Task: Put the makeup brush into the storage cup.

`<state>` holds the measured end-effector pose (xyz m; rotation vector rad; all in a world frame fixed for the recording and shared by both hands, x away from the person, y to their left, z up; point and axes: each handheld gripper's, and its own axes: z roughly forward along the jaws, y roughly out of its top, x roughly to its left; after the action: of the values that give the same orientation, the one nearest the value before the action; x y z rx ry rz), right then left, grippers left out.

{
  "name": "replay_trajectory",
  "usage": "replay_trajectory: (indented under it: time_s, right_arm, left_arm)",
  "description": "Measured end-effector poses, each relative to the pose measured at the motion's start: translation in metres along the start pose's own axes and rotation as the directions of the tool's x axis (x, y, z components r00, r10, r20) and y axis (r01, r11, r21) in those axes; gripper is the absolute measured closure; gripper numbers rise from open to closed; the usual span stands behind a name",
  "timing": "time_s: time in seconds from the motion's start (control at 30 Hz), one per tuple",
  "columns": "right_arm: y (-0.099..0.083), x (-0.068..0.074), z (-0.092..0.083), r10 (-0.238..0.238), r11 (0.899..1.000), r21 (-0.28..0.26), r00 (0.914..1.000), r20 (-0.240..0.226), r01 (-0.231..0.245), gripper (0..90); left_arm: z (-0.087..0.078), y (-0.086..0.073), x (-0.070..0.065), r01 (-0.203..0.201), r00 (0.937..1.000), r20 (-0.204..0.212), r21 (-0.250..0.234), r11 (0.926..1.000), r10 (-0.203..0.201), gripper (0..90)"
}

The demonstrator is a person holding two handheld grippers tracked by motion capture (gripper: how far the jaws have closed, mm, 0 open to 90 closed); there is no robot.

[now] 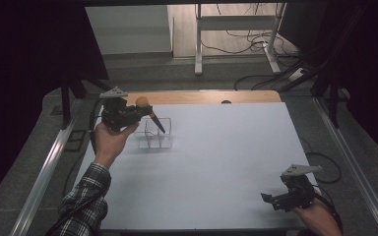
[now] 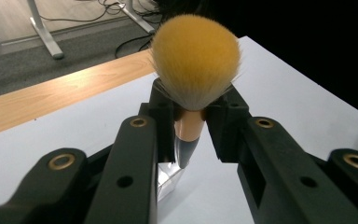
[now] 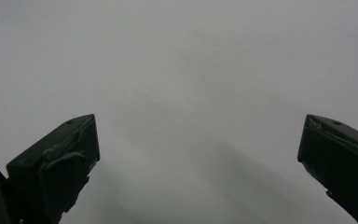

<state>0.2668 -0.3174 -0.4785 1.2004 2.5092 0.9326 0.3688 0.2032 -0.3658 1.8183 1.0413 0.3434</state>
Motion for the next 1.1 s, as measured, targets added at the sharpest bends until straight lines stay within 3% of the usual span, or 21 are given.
replay_trajectory:
  time_s: [0.63, 1.1]
  right_arm:
    - [-0.001, 0.0, -0.002, 0.018, 1.0, -0.009, 0.9998, -0.013, -0.018, 0.0]
    - [-0.002, 0.0, -0.001, 0.016, 1.0, 0.001, 0.9997, -0.019, -0.016, 0.0]
  left_arm:
    - [0.014, 0.013, 0.002, -0.005, 0.9996, -0.029, 0.002, 1.0, 0.005, 73.6]
    - [0.027, 0.009, 0.008, 0.008, 0.9989, -0.046, 0.012, 0.9999, -0.008, 73.6]
